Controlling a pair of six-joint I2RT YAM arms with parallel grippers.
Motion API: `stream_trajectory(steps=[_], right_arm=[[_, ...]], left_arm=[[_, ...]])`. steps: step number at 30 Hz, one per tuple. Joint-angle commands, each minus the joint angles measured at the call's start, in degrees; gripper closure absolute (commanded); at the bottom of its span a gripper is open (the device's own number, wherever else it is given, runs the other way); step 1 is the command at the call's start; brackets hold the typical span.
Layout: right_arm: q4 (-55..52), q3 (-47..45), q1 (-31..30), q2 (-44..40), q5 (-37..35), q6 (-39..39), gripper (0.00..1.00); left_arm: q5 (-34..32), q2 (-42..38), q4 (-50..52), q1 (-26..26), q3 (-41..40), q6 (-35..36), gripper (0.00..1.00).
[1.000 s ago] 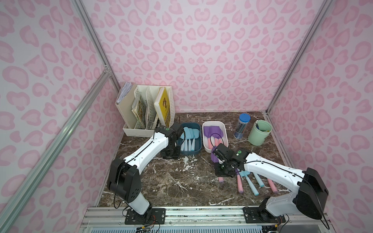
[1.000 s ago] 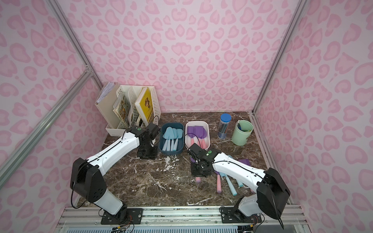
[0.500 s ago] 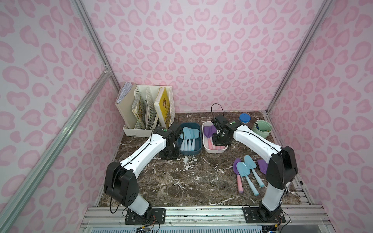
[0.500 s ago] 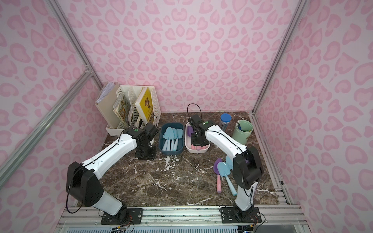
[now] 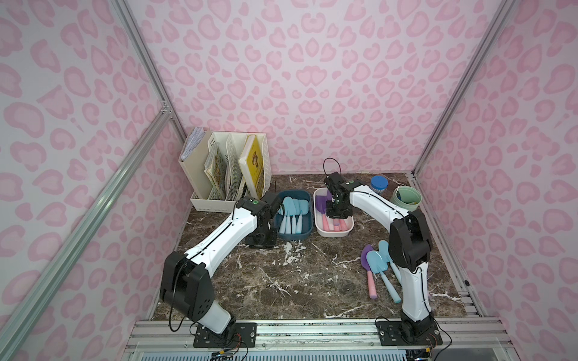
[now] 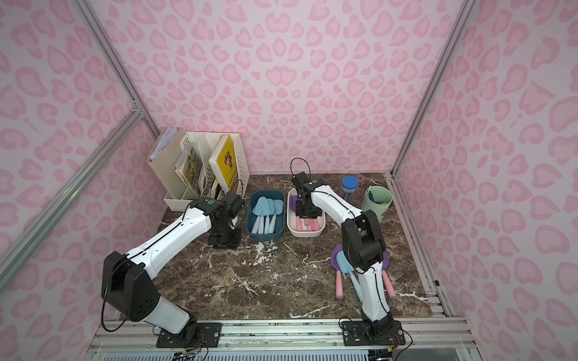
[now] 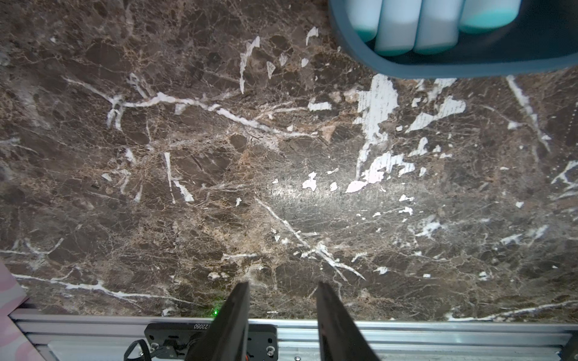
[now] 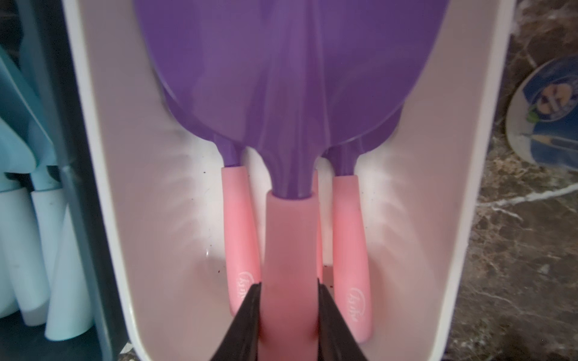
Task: Sort the small shovels by color and place them into the storage box
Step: Place the shovel in the storage box.
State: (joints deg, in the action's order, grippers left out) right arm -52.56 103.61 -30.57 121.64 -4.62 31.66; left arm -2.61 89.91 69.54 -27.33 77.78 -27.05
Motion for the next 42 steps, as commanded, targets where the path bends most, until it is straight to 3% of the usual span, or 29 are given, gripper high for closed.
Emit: stream_trajectory(steps=[1,31,42], right_arm=[[0.52,0.39,0.27,1.23,0.13,-0.26,0.77],[1.92,0.25,0.33,5.27,-0.30,-0.21,0.71],[1.50,0.75,0.33,5.39,-0.65,-0.31,0.58]], left_arm=[[-0.56,0.18,1.39,0.04,0.44,0.15,0.59],[-0.71,-0.31,2.36,0.08,1.22,0.15,0.59],[-0.55,-0.49,2.45,0.09,1.19,0.07,0.59]])
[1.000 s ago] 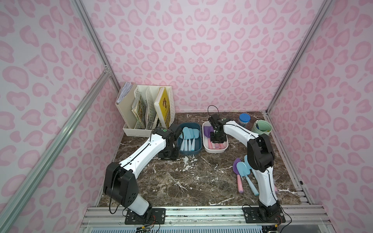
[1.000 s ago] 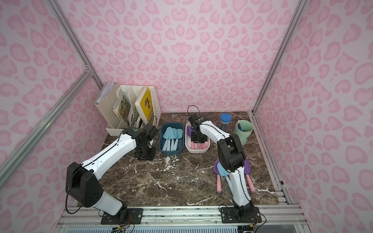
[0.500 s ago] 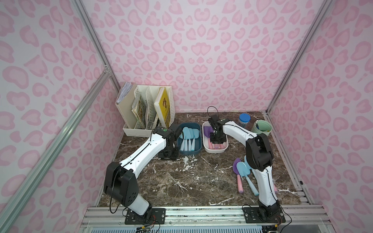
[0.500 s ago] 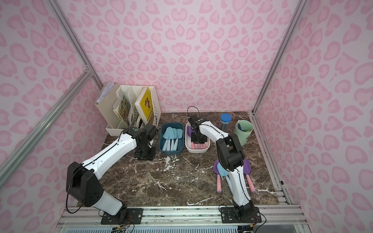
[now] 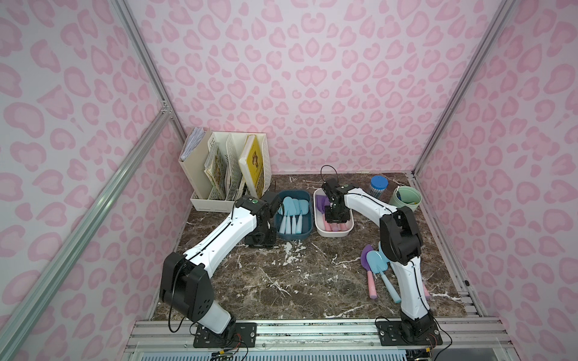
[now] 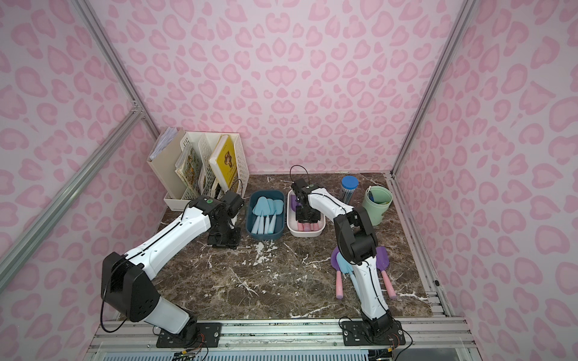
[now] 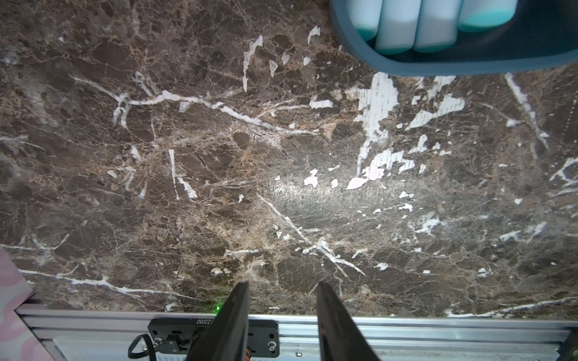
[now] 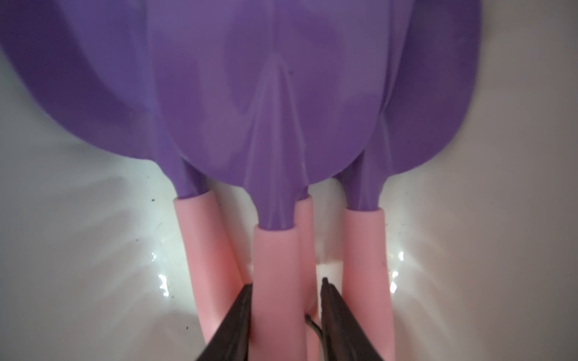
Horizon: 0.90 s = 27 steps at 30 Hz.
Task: Sort the small shovels by color and place them into the storage box
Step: Place the shovel in the storage box.
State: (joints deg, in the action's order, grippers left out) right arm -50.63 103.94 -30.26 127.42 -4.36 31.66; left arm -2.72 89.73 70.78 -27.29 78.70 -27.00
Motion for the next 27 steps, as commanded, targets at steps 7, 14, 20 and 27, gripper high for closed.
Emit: stream_trajectory(steps=[7,14,20,27], right_arm=[[-0.61,0.31,0.03,-1.01,-1.09,-0.30,0.56],[-0.78,0.28,-0.11,-2.07,-1.26,-0.18,0.52],[-1.03,0.34,-0.50,-3.93,-1.85,0.22,0.48],[-1.21,-0.99,-0.57,-9.12,-3.43,1.19,0.46]], left_arm=[[-0.52,-0.59,1.48,-0.03,0.56,-0.07,0.59],[-0.45,-0.90,1.59,0.04,0.50,-0.24,0.59],[-0.39,-1.22,1.62,-0.12,0.56,-0.50,0.59],[-0.43,-1.47,1.73,-0.64,0.84,-0.94,0.59]])
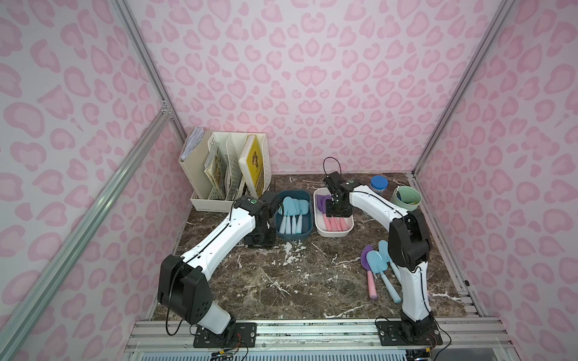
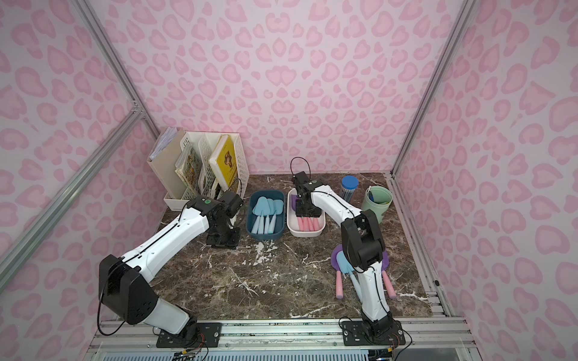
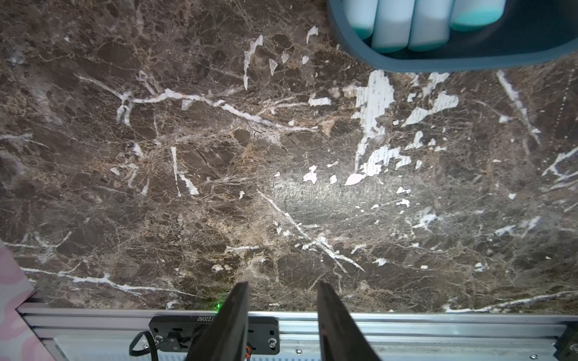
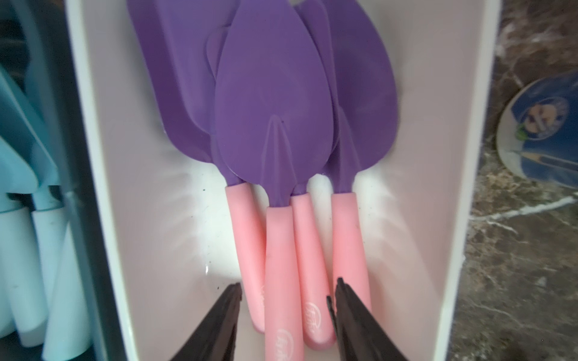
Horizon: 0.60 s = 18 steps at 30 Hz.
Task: Sort the small shovels by color and place them into the storage box
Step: Place the shovel in the storage box.
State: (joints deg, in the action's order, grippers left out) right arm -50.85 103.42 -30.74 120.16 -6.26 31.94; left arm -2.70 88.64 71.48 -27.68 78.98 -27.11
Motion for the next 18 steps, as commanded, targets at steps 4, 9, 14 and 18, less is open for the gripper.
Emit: stream_trajectory(steps=[4,9,14,18], right_arm=[[-0.83,-2.27,-0.11,-5.97,-2.48,1.35,0.46],[-0.59,-5.61,0.06,-11.12,-2.79,1.89,0.45],[-0.59,-10.09,0.74,-16.69,-2.88,2.16,0.45],[0.14,-15.36,2.11,-21.84,-2.29,2.64,0.44]], left_arm=[[-0.42,-0.04,1.04,-1.04,0.95,-1.32,0.59],[-0.55,0.48,1.03,-3.15,1.59,-2.27,0.59],[-0.90,1.00,1.12,-5.64,2.75,-3.75,0.59],[-1.09,1.38,0.81,-8.34,3.58,-5.56,0.59]])
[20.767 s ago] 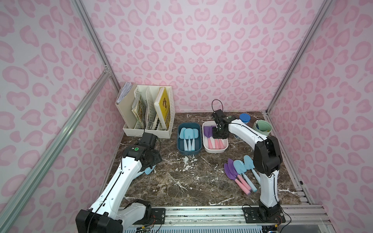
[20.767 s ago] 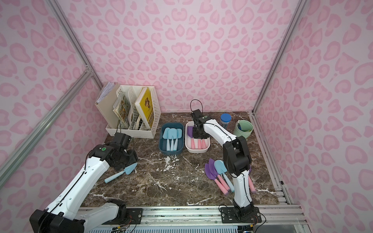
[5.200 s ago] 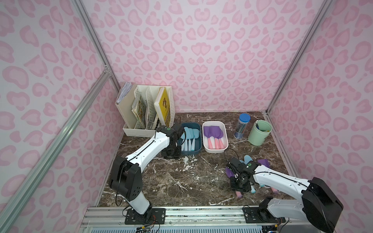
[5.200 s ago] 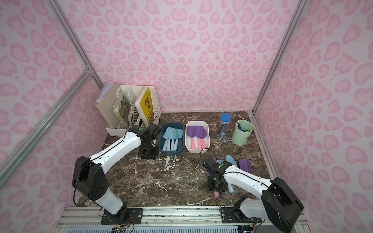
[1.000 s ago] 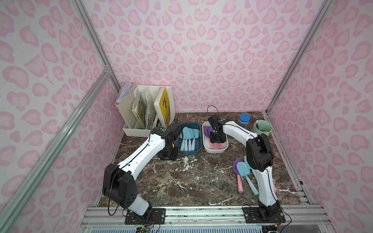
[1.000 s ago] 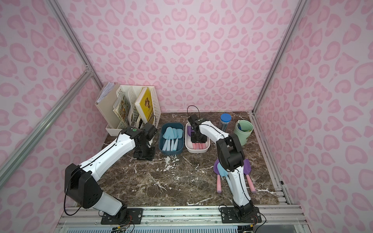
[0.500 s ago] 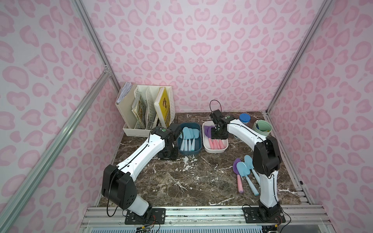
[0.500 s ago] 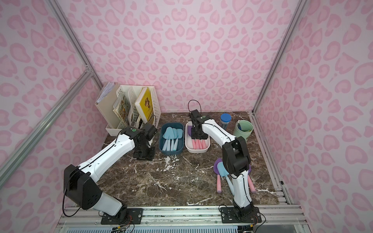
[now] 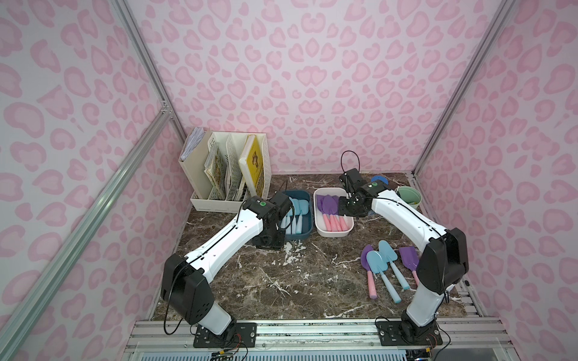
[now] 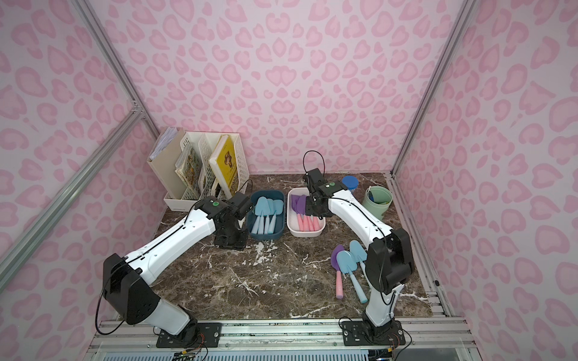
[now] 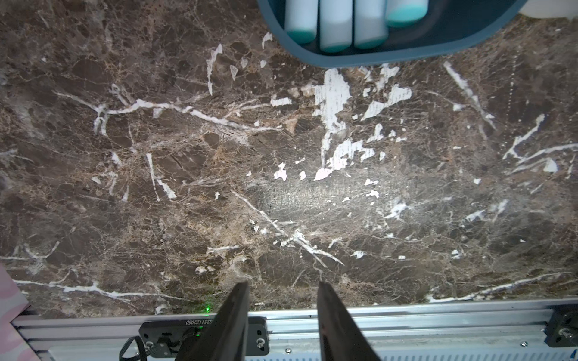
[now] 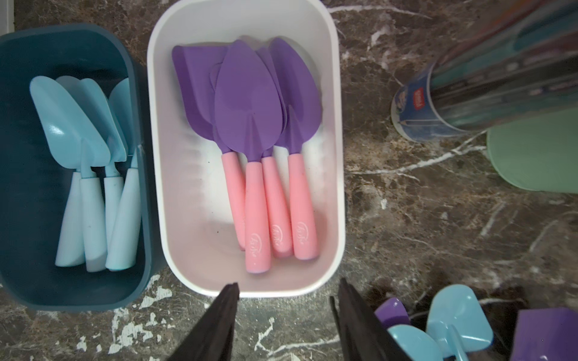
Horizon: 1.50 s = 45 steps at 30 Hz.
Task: Sort the small shovels by color and place them into the storage box
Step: Place the shovel in the storage box, then pick up the shovel from the center of the board.
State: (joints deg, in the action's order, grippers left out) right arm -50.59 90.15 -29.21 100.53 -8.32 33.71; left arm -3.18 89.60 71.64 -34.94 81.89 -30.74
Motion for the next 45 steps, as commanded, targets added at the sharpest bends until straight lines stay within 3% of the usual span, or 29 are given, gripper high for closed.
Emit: stream_trajectory(steps=[1,10,16,24,45], right_arm=[[0.33,-3.73,1.06,-3.66,-0.06,0.91,0.44],[0.57,-14.75,6.44,-13.80,0.61,0.93,0.43],[-0.56,-18.30,11.57,-20.16,1.19,-0.89,0.43],[-0.92,-22.74,17.62,-26.15,2.30,-3.45,0.42],[-0.30,-26.02,24.11,-32.50,2.95,-6.77,0.42]], left_arm=[[-0.60,0.62,0.42,-2.07,0.88,-2.61,0.59],[-1.83,6.03,-2.26,-15.44,5.20,-11.28,0.58],[-2.19,13.71,-4.87,-26.03,11.19,-17.79,0.58],[0.13,25.43,-6.55,-34.51,21.66,-20.96,0.57],[5.66,40.64,-12.60,-40.99,37.59,-25.62,0.54]])
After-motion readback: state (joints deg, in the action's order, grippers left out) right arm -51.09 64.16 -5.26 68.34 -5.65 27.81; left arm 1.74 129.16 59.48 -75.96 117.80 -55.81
